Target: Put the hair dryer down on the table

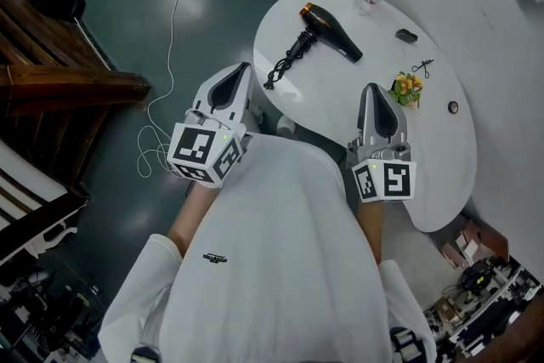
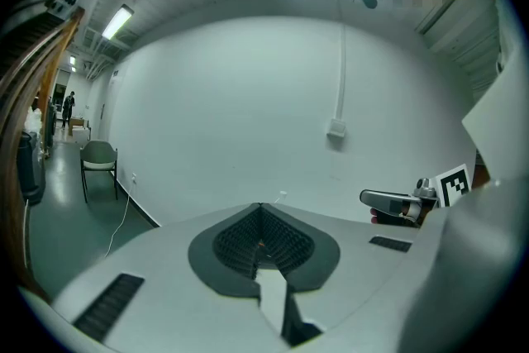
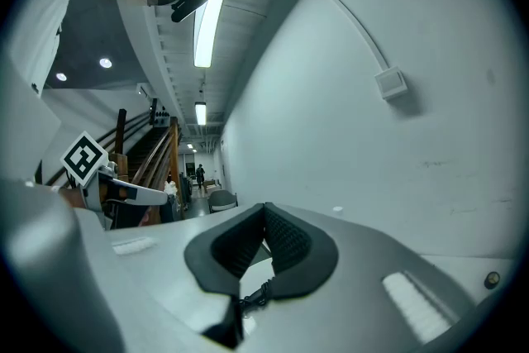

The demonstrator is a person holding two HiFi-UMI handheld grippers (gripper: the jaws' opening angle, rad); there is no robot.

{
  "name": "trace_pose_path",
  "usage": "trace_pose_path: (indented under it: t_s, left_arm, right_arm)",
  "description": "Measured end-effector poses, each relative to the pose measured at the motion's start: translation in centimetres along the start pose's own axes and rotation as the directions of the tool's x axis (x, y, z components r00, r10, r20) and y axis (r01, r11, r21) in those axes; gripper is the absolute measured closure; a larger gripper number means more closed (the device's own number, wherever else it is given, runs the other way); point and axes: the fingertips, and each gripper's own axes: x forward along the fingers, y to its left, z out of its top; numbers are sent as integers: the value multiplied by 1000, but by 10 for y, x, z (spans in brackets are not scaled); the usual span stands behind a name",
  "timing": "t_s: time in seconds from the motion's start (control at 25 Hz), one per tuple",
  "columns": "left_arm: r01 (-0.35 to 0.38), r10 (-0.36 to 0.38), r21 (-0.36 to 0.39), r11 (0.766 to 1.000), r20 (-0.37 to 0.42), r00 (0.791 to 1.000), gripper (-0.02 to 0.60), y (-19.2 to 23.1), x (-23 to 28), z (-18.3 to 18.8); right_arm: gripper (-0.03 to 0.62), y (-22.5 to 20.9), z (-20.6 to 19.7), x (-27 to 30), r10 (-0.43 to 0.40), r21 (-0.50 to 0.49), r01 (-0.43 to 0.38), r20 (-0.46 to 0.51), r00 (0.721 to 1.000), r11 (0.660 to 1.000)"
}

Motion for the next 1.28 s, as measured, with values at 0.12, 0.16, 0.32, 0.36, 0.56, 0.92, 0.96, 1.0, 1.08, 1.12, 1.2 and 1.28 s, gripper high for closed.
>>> trace_pose_path:
  t_s: [0.12,0.16,0.32,0.36,0.56,0.92,0.96,1.0,1.08,1.12,1.2,1.28]
  left_arm:
    - [3,-3,2,1000,-3,1000,572,-1,-1,-2]
    - [4,-4,4,1000,-5,1000,572,-1,-2,-3]
    - [-2,2,-2,1000,-16,1000,572,3,-4,-8]
    - [-4,4,-6,1000,-17,1000,572,4,-3,-8]
    - [-10,10,-14,1000,-19,1000,572,7,-2,-10]
    - [3,-4,-37,999,-22,1000,572,8,1,-10]
    - [2,-3,-35,999,-22,1000,572,8,2,-10]
    - [1,-1,-33,999,-22,1000,572,9,2,-10]
    - [0,-1,-34,999,-22,1000,572,10,3,-9]
    - [2,-2,-36,999,-21,1000,572,11,3,-8]
    - [4,-5,-35,999,-21,1000,572,10,4,-8]
    - [4,-5,-35,999,-20,1000,572,10,6,-9]
  right_arm:
    - [582,-2,-2,-1,-12,2,12,-5,1000,1000]
    - [582,-2,-3,-2,-15,3,15,-6,1000,1000]
    - [582,-1,-5,-3,-22,5,22,-13,1000,1000]
    - [582,-1,-5,-3,-23,7,23,-15,1000,1000]
    - [583,1,-11,1,-11,9,11,-30,999,1000]
    - [582,4,-9,3,-1,5,1,-29,1000,1000]
    - [582,5,-9,3,0,0,0,-34,999,1000]
    - [583,5,-10,3,1,-4,-1,-38,999,1000]
    - [582,6,-8,3,0,-5,0,-37,999,1000]
    - [582,5,-7,4,-2,-4,1,-34,999,1000]
    - [583,5,-6,4,-3,-3,3,-30,1000,1000]
    - [582,4,-8,4,-3,-3,3,-32,999,1000]
